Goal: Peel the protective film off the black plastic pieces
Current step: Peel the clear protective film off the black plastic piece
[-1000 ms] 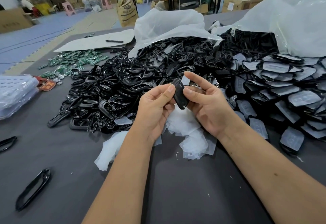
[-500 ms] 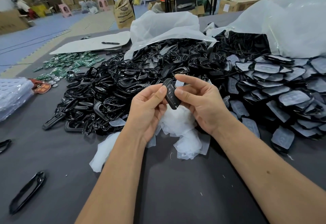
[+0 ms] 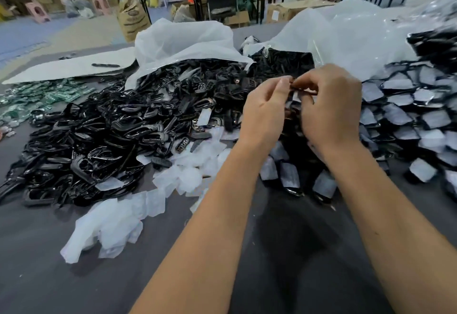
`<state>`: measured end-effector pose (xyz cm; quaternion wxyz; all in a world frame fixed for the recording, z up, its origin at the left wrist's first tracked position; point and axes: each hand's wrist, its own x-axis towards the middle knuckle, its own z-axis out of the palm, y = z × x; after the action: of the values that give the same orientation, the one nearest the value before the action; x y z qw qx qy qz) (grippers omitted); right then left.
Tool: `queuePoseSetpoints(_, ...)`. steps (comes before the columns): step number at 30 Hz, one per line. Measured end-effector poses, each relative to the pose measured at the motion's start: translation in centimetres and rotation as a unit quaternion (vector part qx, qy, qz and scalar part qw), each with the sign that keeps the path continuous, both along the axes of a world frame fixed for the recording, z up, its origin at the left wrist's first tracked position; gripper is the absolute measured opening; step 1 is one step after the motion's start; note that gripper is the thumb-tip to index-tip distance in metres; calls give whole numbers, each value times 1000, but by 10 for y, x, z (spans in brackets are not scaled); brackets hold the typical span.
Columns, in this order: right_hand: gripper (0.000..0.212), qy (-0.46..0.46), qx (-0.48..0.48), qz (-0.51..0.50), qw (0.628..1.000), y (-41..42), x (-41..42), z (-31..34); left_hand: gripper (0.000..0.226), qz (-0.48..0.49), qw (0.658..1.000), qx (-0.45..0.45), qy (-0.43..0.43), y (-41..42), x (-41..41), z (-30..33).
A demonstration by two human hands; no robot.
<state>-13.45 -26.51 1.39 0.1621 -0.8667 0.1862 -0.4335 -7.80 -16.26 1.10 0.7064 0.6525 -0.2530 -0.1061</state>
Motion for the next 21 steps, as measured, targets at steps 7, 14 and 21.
queuePoseSetpoints(7,21,99,8,-27,995,-24,-12,11,21,186,972,31,-138,-11,-20,-16)
queuePoseSetpoints(14,20,38,10,82,996,35,28,11,21,279,927,177,-177,46,18,-18)
queuePoseSetpoints(21,33,259,-41,141,955,85,76,-20,43,332,793,477,-183,133,60,-40)
